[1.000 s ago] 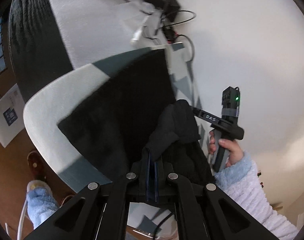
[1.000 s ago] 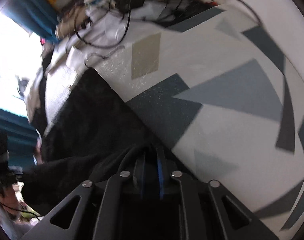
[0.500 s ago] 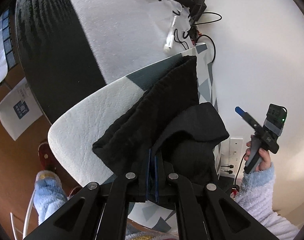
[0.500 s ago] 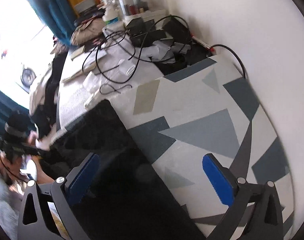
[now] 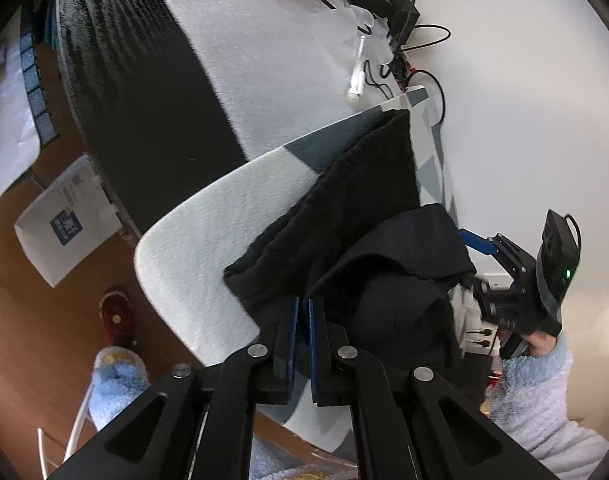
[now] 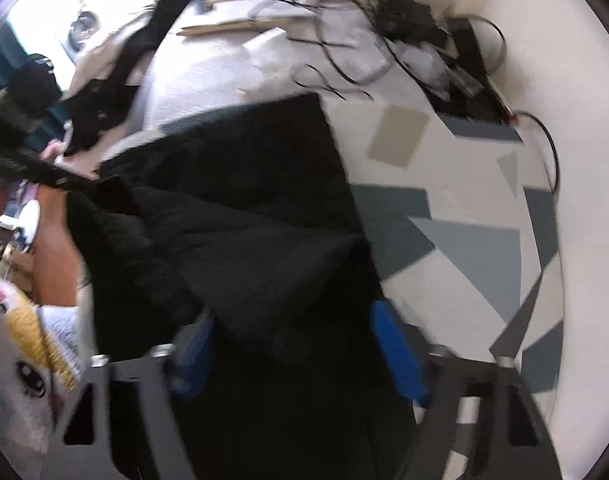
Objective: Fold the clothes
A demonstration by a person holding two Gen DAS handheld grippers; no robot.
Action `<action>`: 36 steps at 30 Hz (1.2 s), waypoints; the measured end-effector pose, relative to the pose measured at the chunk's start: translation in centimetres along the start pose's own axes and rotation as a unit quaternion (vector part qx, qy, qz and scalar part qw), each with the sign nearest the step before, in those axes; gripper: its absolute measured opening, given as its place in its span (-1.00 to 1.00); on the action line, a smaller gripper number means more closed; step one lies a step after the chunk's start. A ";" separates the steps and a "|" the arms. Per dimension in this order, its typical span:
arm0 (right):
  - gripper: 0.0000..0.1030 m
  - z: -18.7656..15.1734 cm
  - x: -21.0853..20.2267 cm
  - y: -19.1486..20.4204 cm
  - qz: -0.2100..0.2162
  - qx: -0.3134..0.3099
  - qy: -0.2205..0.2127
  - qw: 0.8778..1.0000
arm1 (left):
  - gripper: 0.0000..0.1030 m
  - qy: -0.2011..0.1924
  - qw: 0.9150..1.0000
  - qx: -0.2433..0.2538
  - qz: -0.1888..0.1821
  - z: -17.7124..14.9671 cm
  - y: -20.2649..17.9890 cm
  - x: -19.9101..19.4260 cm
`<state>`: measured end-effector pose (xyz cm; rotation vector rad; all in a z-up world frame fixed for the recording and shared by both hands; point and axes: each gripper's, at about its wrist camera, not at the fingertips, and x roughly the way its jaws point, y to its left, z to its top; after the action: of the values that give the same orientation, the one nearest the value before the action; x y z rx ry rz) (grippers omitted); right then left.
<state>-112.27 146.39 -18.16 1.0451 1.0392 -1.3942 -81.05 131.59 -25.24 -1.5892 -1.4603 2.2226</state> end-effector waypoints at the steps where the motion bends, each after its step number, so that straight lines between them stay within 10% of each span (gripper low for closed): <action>1: 0.15 0.0 0.3 -0.2 -0.002 0.007 0.000 1.000 | -0.84 0.000 1.000 -0.003 0.003 0.0 0.1 0.1; 6: -0.62 -0.1 -0.8 -0.2 0.019 0.031 -0.038 0.999 | -0.22 0.005 0.999 0.018 0.038 -0.7 -0.1 0.3; 8: -0.64 0.1 -1.9 -0.8 0.026 0.051 -0.062 0.996 | -0.22 0.004 0.999 0.029 0.035 -1.0 -0.3 0.2; 10: -0.68 0.6 -2.8 -1.6 0.034 0.072 -0.082 0.993 | -0.23 -0.008 0.999 0.037 0.027 -1.2 -0.4 -0.3; 13: -0.72 1.6 -3.6 -2.3 0.039 0.090 -0.098 0.990 | -0.97 -0.023 0.999 0.040 0.023 -1.0 -0.3 -1.0; 21: -0.72 7.8 -1.2 -2.4 0.013 0.078 -0.091 0.993 | -0.96 -0.044 0.999 0.024 0.021 0.8 0.7 -2.9; 26: -0.43 10.6 1.1 -3.6 0.011 0.112 -0.074 0.991 | -0.12 -0.002 1.000 0.019 -0.024 -0.3 0.3 -2.8; 30: 0.16 10.0 -1.0 -4.6 0.053 0.143 -0.114 0.982 | -0.09 0.019 0.997 0.057 -0.044 -1.7 -1.5 -1.5; 36: 0.20 8.1 -3.3 -5.2 0.063 0.122 -0.131 0.982 | -0.09 0.031 0.997 0.055 -0.036 -1.8 -2.4 0.8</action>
<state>-117.66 139.61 -12.79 1.0488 0.6116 -1.5329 -81.16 134.55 -24.22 -1.5334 -1.3335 2.1551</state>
